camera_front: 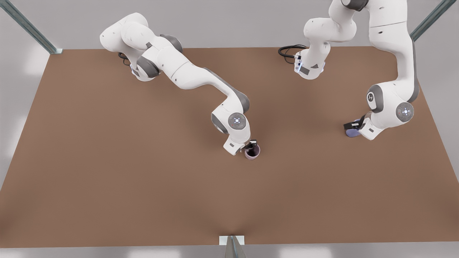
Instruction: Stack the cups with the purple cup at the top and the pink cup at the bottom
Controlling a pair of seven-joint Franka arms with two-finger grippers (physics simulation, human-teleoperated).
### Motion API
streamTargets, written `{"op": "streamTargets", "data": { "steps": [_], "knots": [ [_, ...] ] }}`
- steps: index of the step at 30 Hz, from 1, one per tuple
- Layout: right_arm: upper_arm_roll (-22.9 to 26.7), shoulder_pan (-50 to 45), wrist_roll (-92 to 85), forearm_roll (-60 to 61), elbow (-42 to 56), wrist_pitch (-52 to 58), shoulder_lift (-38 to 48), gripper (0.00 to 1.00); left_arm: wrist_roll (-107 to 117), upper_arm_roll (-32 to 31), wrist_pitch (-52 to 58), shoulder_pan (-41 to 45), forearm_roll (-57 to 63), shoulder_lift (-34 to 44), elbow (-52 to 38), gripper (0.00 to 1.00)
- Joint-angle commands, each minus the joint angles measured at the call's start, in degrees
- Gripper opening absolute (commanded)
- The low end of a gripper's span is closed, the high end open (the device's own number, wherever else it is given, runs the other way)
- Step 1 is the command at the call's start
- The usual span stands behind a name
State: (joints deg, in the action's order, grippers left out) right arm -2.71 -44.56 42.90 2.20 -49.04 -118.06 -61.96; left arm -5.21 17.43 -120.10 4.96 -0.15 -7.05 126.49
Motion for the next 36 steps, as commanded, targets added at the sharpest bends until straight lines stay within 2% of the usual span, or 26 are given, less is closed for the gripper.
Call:
{"op": "streamTargets", "data": {
  "steps": [1, 5, 7, 10, 12, 13, 14, 15, 18, 20, 21, 23, 25, 26, 27, 28, 32, 36],
  "knots": [
    [0.07, 0.00, 16.78, -0.01, 0.00, -1.21, 0.09, 0.50, -7.10, 0.76, -6.90, 0.14, 0.15, 0.02, 0.60, 1.00],
    [0.07, 0.00, 16.69, -0.01, -0.09, -1.21, 0.35, 0.51, -10.35, 2.34, -12.18, 0.14, 0.15, -0.51, 4.64, 1.00],
    [2.53, -0.88, 16.34, -0.01, -1.32, -0.24, 2.63, 0.59, -10.35, 2.43, -14.37, 0.23, 0.15, -0.60, 6.57, 1.00],
    [5.08, -0.97, 16.17, 4.21, -5.80, -0.06, 8.79, 0.67, -11.49, 2.43, -15.43, 0.23, 0.15, -1.21, 7.01, 1.00],
    [7.72, -0.18, 12.84, 4.21, -14.49, -0.86, 18.71, 0.74, -11.49, 2.43, -15.43, 0.23, 0.15, -2.18, 7.02, 1.00],
    [8.16, 4.21, 3.17, 4.21, -22.57, -0.15, 27.06, 0.79, -11.49, 2.43, -15.43, 0.14, 0.15, -2.62, 7.02, 1.00],
    [8.25, 10.18, -5.00, 4.12, -31.45, -0.06, 34.79, 0.88, -11.49, 2.43, -15.43, 0.14, 0.15, -2.79, 7.02, 1.00],
    [8.07, 17.12, -16.69, 3.86, -34.36, 6.07, 40.60, 1.00, -11.49, 2.43, -15.34, 0.14, 0.15, -3.23, 7.02, 1.00],
    [7.72, 34.62, -31.89, 3.51, -35.07, 24.61, 51.85, 1.00, -11.58, 2.43, -15.34, 0.14, 0.15, -4.29, 7.02, 1.00],
    [8.33, 41.04, -50.71, -0.36, -34.98, 28.59, 55.28, 1.00, -11.49, 2.43, -15.25, 0.14, 0.06, -5.26, 7.10, 0.99],
    [10.62, 40.34, -50.72, -0.36, -34.02, 30.69, 55.11, 1.00, -11.49, 2.43, -15.34, 0.14, 0.15, -5.43, 7.72, 0.96],
    [10.53, 40.25, -51.07, -2.91, -29.71, 30.88, 50.98, 1.00, -11.49, 2.43, -15.34, 0.14, 0.06, -5.61, 8.16, 0.87],
    [10.27, 39.99, -50.89, -2.29, -28.40, 29.64, 47.55, 1.00, -11.58, 2.43, -15.17, 0.23, 0.06, -5.87, 8.16, 0.64],
    [10.27, 40.17, -50.89, -2.03, -27.86, 29.64, 46.76, 1.00, -11.58, 2.43, -15.17, 0.23, 0.06, -5.87, 8.16, 0.58],
    [10.27, 40.08, -51.07, -2.04, -28.04, 25.09, 46.67, 1.00, -11.49, 2.43, -15.17, 0.23, 0.06, -5.96, 8.16, 0.45],
    [10.18, 39.99, -50.63, -0.89, -27.86, 21.57, 45.79, 1.00, -11.49, 2.43, -15.25, 0.23, 0.06, -6.31, 8.07, 0.40],
    [10.18, 40.17, -50.63, 0.08, -27.77, 21.47, 45.79, 1.00, -11.58, 2.43, -15.25, 0.23, 0.06, -6.49, 7.89, 0.38],
    [10.27, 40.34, -50.63, -0.10, -27.77, 21.38, 45.79, 1.00, -11.49, 2.43, -14.82, 0.23, 0.15, -6.40, 7.81, 0.29]
  ]
}}
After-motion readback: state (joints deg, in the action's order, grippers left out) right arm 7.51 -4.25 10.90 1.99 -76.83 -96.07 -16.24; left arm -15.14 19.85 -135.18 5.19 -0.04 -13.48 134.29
